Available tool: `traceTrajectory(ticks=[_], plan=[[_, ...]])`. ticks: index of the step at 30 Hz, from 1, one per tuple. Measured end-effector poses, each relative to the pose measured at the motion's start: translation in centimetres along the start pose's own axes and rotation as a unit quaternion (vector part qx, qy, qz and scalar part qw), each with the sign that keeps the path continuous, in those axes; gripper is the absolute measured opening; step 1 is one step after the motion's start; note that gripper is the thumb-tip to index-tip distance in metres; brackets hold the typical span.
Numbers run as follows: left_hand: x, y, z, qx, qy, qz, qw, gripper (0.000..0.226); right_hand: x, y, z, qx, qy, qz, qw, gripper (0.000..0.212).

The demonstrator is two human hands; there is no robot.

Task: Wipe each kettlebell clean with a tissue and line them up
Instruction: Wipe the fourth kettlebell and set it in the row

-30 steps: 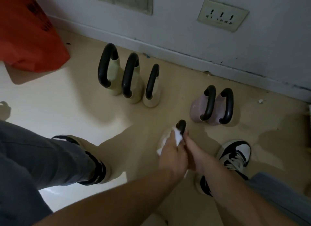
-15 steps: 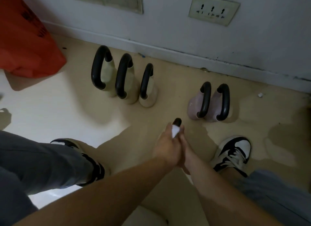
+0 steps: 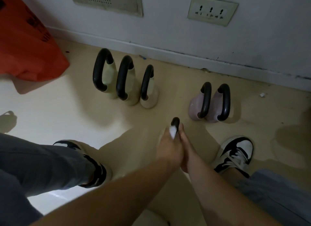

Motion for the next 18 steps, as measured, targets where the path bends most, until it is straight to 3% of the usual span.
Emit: traceTrajectory(ticks=[4, 7, 8, 12, 15, 17, 18], plan=[[3.5, -2.5, 2.1, 0.034, -0.002, 0.042, 0.999, 0.033, -0.2, 0.7, 1.3, 0.006, 0.013, -0.078, 0.997, 0.082], [-2.6, -0.1, 0.5, 0.142, 0.014, 0.208, 0.968, 0.050, 0.1, -0.3, 0.9, 0.033, -0.003, -0.080, 0.996, 0.067], [-4.6, 1.3, 0.2, 0.162, 0.014, 0.226, 0.960, 0.053, 0.2, -0.3, 1.0, 0.030, 0.001, -0.072, 0.997, 0.061], [-6.8, 3.1, -0.1, 0.035, 0.024, 0.134, 0.990, 0.044, 0.7, -0.3, 0.4, -0.018, -0.004, -0.054, 0.998, 0.039], [1.5, 0.0, -0.6, -0.045, 0.019, -0.029, 0.998, 0.057, -0.1, -0.7, -0.3, -0.050, -0.021, -0.053, 0.997, 0.037], [5.4, -2.9, -0.3, -0.050, -0.007, -0.041, 0.998, 0.065, 0.7, -0.6, 0.8, 0.017, -0.006, -0.096, 0.995, 0.060], [5.2, -4.5, 0.2, -0.059, -0.009, -0.001, 0.998, 0.057, 0.5, -0.3, 1.5, 0.033, 0.000, -0.116, 0.993, 0.074]])
Point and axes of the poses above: each hand's wrist, its own x-axis away from the middle knuckle, its own z-axis out of the back of the hand, y = z × x, the point moved 8 cm from there along -x, towards the middle knuckle, and after that the axes turned 4 degrees about x, right-handed, at the moved point
